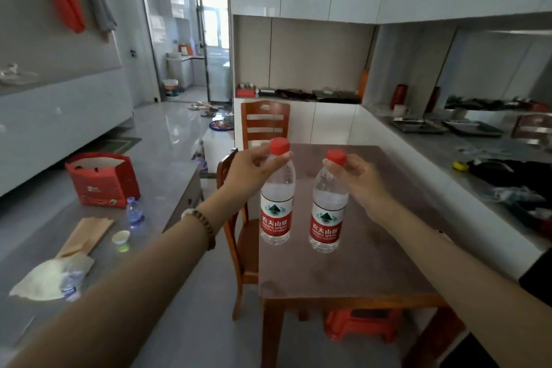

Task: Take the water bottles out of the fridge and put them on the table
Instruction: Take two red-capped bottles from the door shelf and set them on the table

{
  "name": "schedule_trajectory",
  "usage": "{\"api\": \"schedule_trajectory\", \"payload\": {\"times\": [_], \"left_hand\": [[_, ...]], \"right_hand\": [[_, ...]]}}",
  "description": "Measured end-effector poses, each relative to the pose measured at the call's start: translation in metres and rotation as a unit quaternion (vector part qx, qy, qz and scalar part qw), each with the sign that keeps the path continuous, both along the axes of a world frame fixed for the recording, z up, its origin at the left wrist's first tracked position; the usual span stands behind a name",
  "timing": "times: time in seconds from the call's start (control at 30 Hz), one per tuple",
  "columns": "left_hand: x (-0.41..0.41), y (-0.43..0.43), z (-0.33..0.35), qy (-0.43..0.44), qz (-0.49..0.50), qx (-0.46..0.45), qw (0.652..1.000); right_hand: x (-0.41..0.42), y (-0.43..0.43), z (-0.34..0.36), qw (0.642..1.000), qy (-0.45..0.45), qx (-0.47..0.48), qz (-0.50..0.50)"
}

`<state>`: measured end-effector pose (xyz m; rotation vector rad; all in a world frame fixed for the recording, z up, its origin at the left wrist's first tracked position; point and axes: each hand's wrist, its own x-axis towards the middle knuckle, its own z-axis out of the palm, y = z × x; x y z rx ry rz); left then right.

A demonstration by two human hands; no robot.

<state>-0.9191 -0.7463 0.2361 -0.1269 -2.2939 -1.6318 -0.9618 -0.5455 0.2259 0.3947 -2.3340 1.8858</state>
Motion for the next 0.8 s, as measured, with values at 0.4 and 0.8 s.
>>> {"api": "schedule_trajectory", "payload": {"times": [0.4, 0.8], "left_hand": [[-0.201, -0.018, -0.127, -0.144, -0.057, 0.022, 0.988], [-0.269, -0.002, -0.196, -0.182, -0.087, 0.006, 0.979]], "right_hand": [[-0.174, -0.01, -0.114, 0.995, -0.096, 0.009, -0.039], [-0.266, 0.0, -0.193, 0.986, -0.159, 0.039, 0.038]]}}
